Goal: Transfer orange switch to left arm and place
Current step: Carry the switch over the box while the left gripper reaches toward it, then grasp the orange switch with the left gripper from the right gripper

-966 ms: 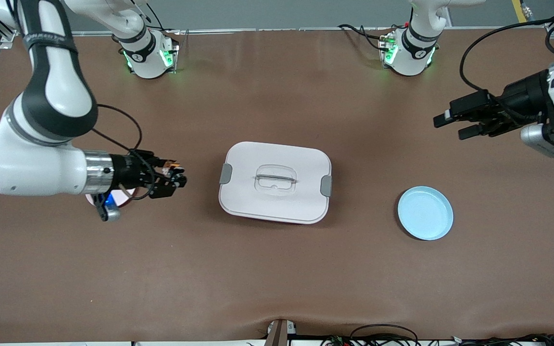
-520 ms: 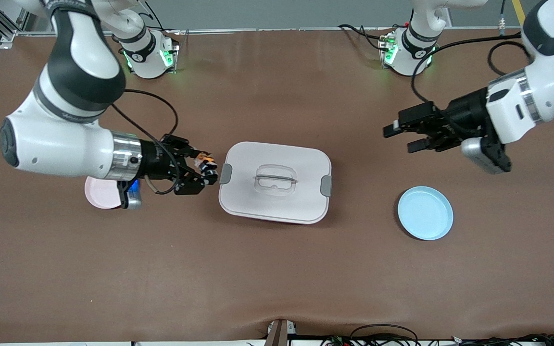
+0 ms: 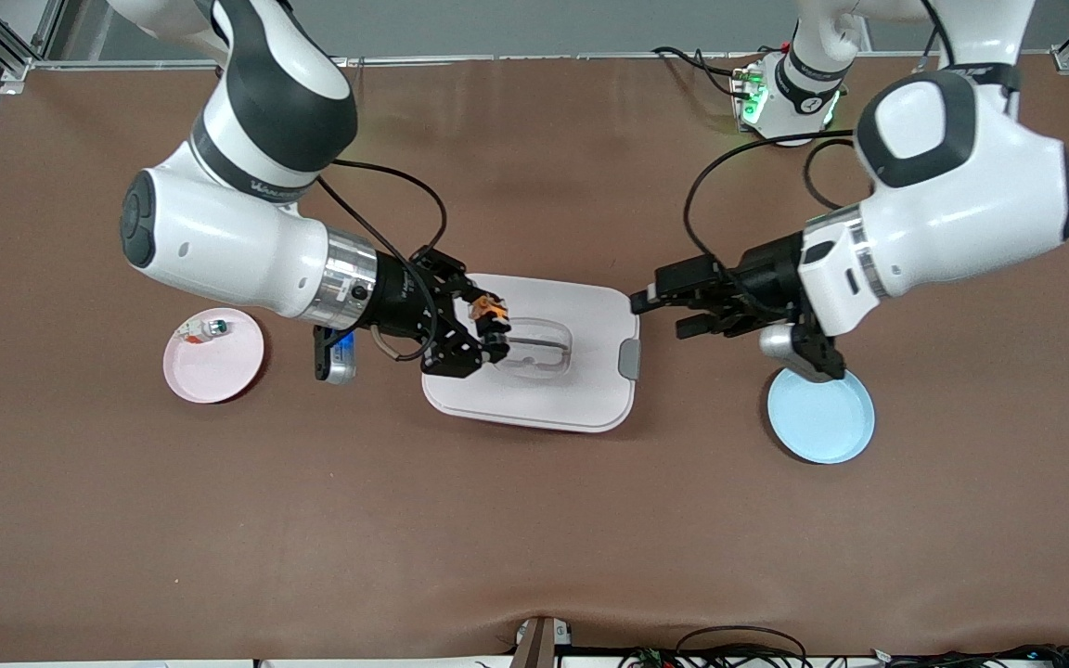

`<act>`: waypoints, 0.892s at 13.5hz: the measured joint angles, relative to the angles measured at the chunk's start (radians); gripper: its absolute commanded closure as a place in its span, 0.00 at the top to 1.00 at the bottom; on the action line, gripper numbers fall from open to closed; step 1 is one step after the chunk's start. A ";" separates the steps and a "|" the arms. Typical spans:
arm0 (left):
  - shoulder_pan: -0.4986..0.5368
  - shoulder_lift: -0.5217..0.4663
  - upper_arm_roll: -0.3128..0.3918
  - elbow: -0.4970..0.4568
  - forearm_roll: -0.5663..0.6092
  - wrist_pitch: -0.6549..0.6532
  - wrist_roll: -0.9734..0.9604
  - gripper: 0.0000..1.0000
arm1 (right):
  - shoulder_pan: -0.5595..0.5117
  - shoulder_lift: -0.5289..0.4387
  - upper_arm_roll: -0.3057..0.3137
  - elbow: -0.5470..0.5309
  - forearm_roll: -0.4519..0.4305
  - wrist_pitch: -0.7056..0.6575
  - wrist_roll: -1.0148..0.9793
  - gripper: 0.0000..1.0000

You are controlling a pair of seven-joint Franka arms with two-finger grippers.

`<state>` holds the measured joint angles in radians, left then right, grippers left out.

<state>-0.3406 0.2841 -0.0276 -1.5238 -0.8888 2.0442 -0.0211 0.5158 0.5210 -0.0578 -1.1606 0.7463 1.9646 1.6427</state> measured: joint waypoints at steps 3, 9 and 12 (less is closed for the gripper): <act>-0.035 0.023 -0.001 0.000 -0.002 0.056 0.000 1.00 | 0.027 0.038 0.000 0.041 0.000 0.089 0.055 0.00; -0.062 0.050 -0.001 0.024 -0.002 0.104 0.007 1.00 | 0.102 0.104 -0.001 0.070 0.000 0.213 0.138 0.00; -0.063 0.083 -0.001 0.059 -0.002 0.117 0.012 1.00 | 0.122 0.128 -0.002 0.088 0.000 0.240 0.154 0.00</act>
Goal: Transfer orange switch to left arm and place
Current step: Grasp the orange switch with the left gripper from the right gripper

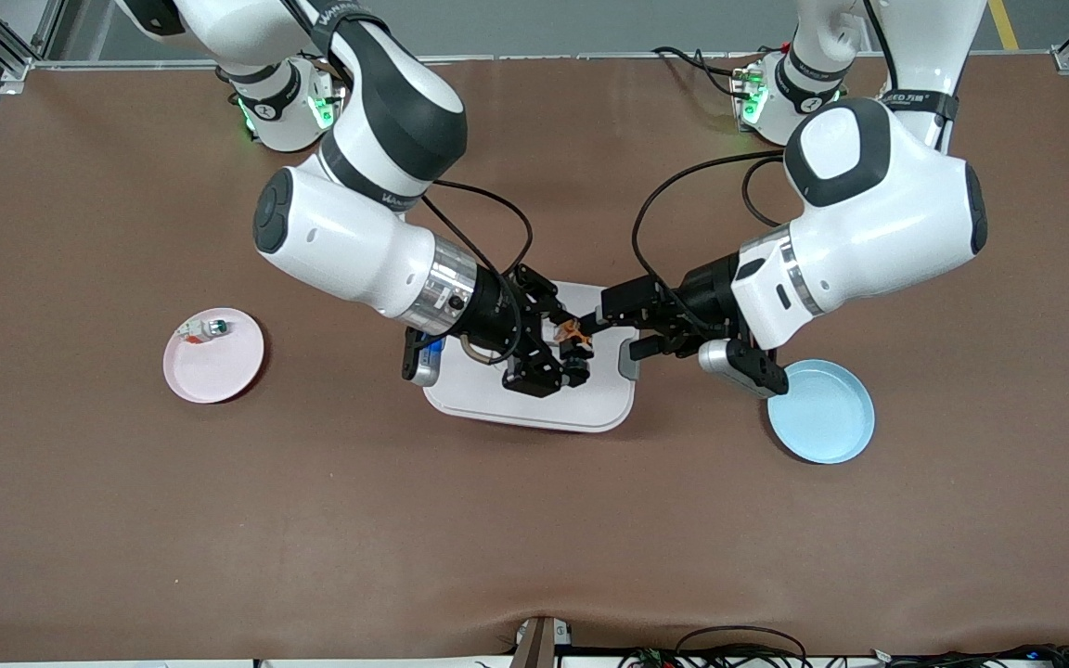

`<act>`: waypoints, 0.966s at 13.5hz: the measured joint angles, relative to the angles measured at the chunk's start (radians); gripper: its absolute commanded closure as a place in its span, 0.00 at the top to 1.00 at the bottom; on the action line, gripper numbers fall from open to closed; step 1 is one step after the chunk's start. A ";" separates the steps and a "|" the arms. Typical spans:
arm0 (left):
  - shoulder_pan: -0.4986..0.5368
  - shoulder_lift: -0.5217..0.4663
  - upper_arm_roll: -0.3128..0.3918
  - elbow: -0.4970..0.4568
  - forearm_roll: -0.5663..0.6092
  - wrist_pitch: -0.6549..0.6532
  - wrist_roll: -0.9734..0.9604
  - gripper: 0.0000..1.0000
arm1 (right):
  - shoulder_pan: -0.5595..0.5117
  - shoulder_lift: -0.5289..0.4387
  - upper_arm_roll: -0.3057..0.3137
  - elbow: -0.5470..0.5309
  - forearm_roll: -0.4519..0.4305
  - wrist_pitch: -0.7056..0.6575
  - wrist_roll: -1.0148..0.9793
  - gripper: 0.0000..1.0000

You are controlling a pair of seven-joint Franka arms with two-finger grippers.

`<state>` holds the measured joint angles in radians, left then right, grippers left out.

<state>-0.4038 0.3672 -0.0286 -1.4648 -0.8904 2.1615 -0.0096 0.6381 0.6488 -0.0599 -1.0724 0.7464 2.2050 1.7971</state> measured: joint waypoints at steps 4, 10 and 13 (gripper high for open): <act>-0.003 0.038 0.000 0.016 0.000 0.022 0.061 1.00 | 0.021 0.007 -0.004 0.010 -0.001 0.013 0.034 0.00; -0.024 0.043 0.000 0.020 0.000 0.060 0.068 0.71 | 0.032 0.015 -0.007 0.015 -0.001 0.050 0.044 0.00; -0.023 0.043 0.000 0.020 0.000 0.061 0.119 0.40 | 0.043 0.030 -0.007 0.017 -0.001 0.086 0.044 0.00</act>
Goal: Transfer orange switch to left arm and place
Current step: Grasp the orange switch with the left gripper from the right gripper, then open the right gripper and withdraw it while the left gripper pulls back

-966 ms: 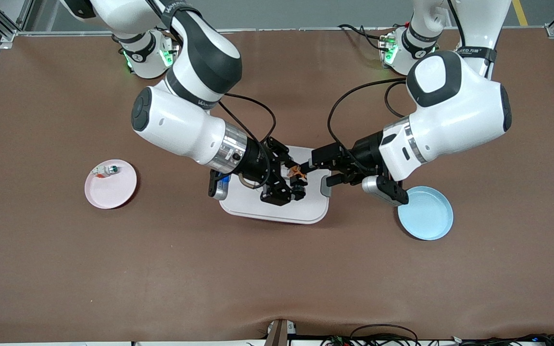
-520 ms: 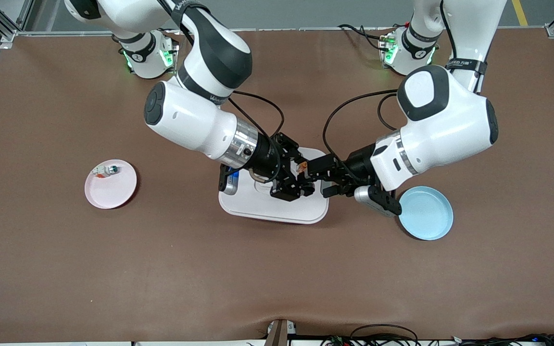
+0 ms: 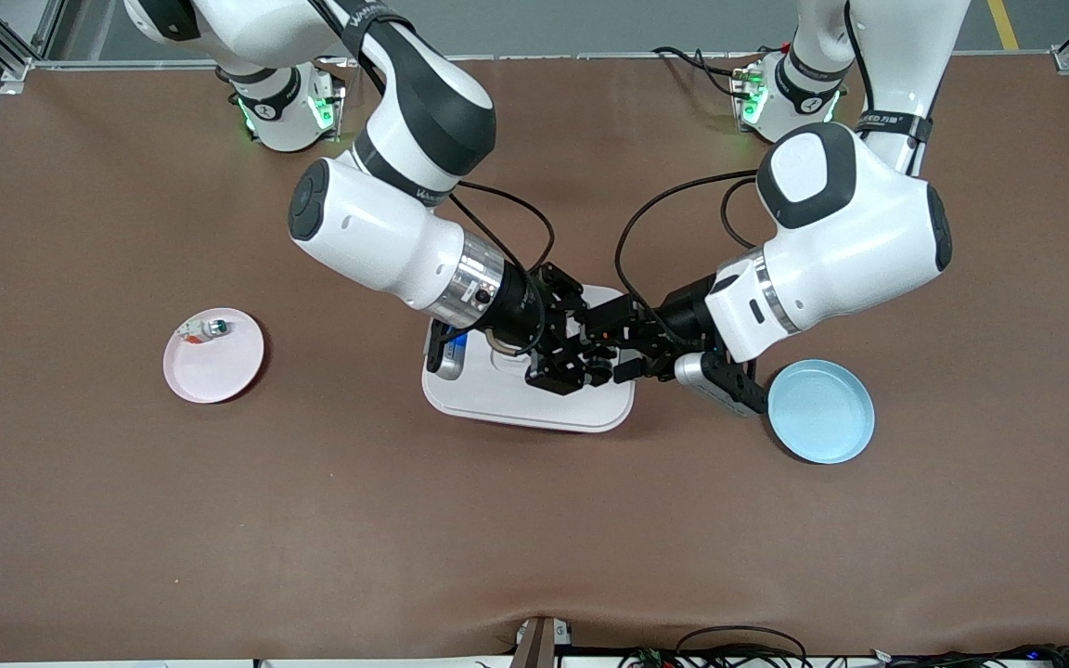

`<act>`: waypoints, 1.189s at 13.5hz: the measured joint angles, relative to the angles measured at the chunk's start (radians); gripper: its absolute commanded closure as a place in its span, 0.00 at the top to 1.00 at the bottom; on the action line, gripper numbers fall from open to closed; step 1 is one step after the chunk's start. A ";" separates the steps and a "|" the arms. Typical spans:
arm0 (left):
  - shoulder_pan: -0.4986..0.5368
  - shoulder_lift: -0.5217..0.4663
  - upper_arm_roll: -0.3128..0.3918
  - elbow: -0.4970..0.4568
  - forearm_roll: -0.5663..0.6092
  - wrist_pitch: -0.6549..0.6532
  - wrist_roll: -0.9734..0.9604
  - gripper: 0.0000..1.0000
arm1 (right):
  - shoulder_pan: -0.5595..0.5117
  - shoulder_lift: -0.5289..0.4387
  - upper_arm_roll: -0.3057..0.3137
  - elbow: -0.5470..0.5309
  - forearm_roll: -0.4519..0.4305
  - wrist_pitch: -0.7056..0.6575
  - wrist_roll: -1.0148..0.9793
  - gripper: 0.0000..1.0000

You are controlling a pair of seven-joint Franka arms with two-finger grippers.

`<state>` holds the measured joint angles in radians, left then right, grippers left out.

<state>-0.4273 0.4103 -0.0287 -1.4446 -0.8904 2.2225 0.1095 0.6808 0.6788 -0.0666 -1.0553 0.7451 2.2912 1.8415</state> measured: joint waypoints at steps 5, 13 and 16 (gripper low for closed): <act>0.005 0.004 0.005 -0.001 0.000 0.003 0.028 0.00 | 0.006 0.010 0.000 0.008 0.000 0.031 0.000 0.00; 0.004 0.006 0.003 0.000 0.000 0.003 0.029 0.00 | 0.009 0.017 -0.001 0.009 -0.015 0.035 0.000 1.00; 0.006 0.006 0.003 0.004 0.000 0.003 0.029 0.00 | 0.005 0.019 -0.011 0.010 -0.025 0.029 -0.013 1.00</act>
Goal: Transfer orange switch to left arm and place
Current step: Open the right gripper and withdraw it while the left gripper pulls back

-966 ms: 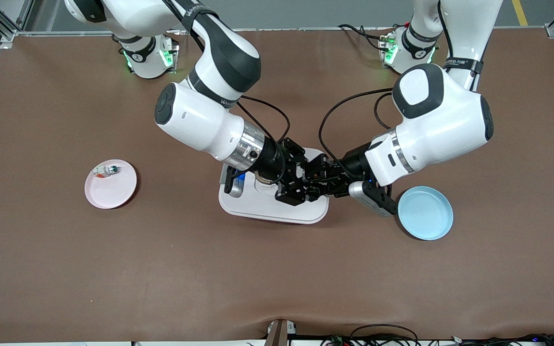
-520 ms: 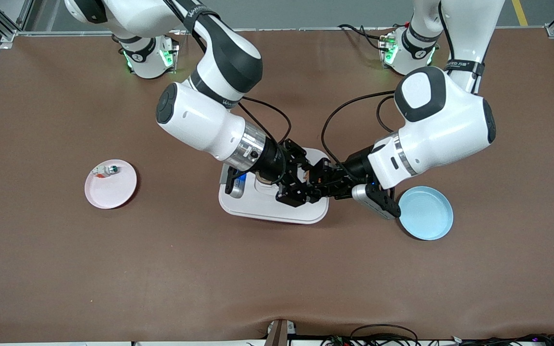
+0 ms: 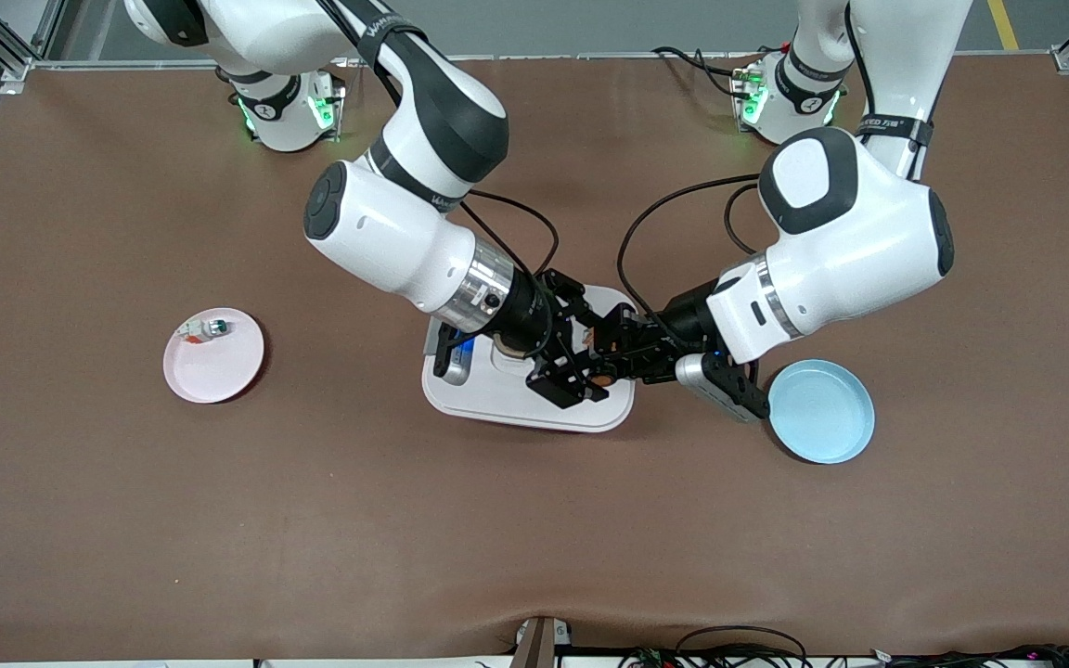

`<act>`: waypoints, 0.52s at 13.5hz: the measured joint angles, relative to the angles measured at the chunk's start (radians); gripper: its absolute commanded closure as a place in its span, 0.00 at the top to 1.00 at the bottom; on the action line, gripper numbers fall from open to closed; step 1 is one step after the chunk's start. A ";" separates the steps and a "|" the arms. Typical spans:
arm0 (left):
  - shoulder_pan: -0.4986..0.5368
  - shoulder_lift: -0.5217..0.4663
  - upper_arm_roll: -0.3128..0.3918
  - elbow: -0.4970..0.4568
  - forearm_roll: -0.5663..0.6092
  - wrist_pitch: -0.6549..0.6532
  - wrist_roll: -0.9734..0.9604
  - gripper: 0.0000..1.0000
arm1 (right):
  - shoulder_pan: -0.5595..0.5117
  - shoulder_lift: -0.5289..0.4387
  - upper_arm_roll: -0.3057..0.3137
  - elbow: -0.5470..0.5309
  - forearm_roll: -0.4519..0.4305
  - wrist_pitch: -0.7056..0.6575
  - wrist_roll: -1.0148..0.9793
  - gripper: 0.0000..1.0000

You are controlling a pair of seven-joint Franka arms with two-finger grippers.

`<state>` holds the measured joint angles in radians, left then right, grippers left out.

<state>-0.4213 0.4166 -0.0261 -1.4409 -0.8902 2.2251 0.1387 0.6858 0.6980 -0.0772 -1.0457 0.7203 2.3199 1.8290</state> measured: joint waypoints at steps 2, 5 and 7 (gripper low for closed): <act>0.004 -0.004 0.001 0.003 0.000 -0.001 0.000 0.00 | -0.020 0.000 -0.004 0.003 -0.002 -0.056 -0.057 1.00; 0.032 -0.033 0.003 0.003 0.014 -0.059 0.000 0.00 | -0.085 0.000 -0.008 0.029 -0.002 -0.244 -0.222 1.00; 0.072 -0.061 0.004 0.003 0.041 -0.138 0.000 0.00 | -0.133 -0.004 -0.011 0.048 -0.004 -0.369 -0.335 1.00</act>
<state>-0.3489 0.3558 -0.0216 -1.4377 -0.8491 2.0868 0.1387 0.5530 0.6942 -0.0878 -0.9977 0.7166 1.9511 1.4936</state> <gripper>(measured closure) 0.617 0.000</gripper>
